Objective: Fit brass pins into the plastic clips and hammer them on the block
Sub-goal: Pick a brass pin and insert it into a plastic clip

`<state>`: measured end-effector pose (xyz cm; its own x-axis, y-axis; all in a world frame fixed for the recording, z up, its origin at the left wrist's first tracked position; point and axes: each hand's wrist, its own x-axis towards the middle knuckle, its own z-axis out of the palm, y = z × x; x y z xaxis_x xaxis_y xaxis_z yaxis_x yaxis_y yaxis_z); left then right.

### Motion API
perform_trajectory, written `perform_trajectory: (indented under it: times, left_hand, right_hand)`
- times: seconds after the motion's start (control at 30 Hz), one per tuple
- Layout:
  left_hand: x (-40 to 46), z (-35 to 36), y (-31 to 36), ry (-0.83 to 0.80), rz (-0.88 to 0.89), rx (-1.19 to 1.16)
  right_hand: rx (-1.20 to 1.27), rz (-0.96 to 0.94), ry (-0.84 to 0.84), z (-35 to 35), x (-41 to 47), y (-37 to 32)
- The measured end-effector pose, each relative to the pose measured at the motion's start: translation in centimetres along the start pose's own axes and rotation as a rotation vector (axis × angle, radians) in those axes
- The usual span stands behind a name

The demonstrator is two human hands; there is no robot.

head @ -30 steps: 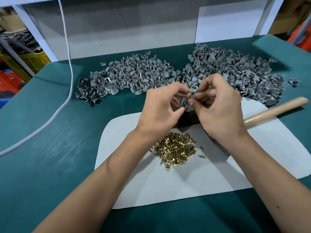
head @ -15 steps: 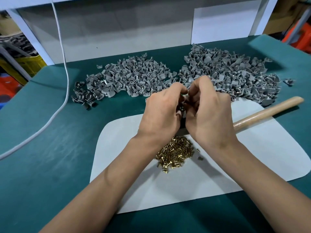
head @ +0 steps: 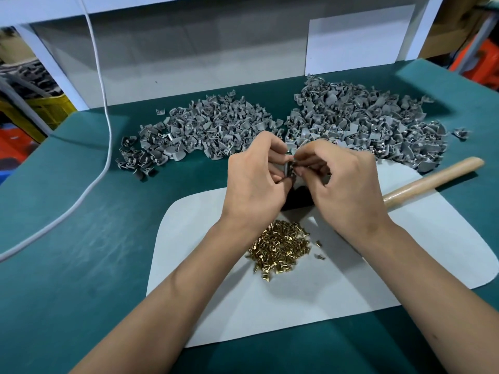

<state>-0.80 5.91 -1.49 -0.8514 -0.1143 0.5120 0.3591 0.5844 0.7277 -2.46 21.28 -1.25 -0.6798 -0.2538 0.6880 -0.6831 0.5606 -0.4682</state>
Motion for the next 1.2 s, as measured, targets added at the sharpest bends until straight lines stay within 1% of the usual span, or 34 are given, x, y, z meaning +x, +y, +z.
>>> perform_trajectory:
  times: [0.13,0.2,0.33,0.43,0.5,0.6,1.03,1.2]
  left_hand:
    - [0.3,-0.1,0.1,-0.008,-0.042,-0.072]
    - [0.5,-0.2,-0.1,-0.027,-0.092,-0.185]
    - [0.6,-0.6,-0.9,-0.068,-0.185,-0.493]
    - [0.8,-0.8,-1.5,-0.097,-0.178,-0.583]
    - [0.9,-0.7,-1.7,-0.114,-0.164,-0.602]
    - [1.0,-0.7,-2.0,-0.124,-0.149,-0.608]
    - [1.1,-1.0,-2.6,-0.197,-0.156,-0.652]
    - [1.0,-0.8,-2.5,-0.202,-0.155,-0.631]
  right_hand:
    - [-0.039,-0.075,0.016,-0.3,0.2,0.4]
    - [-0.039,-0.081,0.019,-0.3,0.4,0.5]
    - [-0.009,-0.006,0.032,-0.2,0.5,0.4]
    - [0.069,0.097,0.034,-0.2,0.5,0.3]
    - [0.116,0.151,0.036,-0.1,0.4,0.2]
    - [0.163,0.179,0.033,0.1,0.4,0.0]
    - [0.065,0.066,0.018,0.0,0.2,0.5]
    - [0.053,0.083,0.006,0.1,0.2,0.5]
